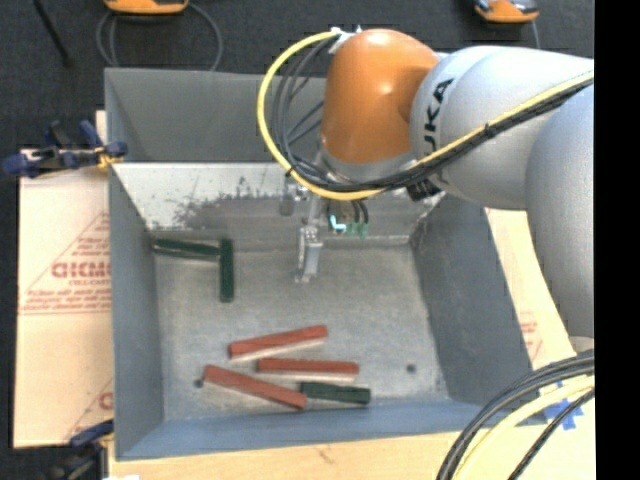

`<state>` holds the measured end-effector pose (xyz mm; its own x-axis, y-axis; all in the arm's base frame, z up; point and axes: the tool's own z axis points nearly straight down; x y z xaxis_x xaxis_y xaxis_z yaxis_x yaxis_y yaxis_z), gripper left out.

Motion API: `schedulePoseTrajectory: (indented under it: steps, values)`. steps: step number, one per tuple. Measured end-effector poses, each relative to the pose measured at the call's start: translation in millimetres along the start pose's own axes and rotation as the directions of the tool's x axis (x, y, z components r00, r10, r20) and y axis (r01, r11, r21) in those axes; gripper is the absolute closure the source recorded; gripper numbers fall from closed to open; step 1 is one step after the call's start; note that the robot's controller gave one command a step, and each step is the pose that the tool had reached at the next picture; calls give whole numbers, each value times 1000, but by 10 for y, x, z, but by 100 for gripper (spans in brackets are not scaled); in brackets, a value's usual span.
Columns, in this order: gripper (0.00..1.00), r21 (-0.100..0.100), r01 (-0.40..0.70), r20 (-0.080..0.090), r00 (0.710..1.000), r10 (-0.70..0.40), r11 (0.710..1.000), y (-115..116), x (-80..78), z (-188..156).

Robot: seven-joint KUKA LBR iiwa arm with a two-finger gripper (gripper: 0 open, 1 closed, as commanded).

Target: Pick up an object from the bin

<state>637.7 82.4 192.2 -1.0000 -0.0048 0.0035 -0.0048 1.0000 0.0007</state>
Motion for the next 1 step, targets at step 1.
schedulePoseTrajectory:
  steps: [1]
  values:
    - [0, 2, 198, 1, 980, -198, 980, -18, 693, 1245]
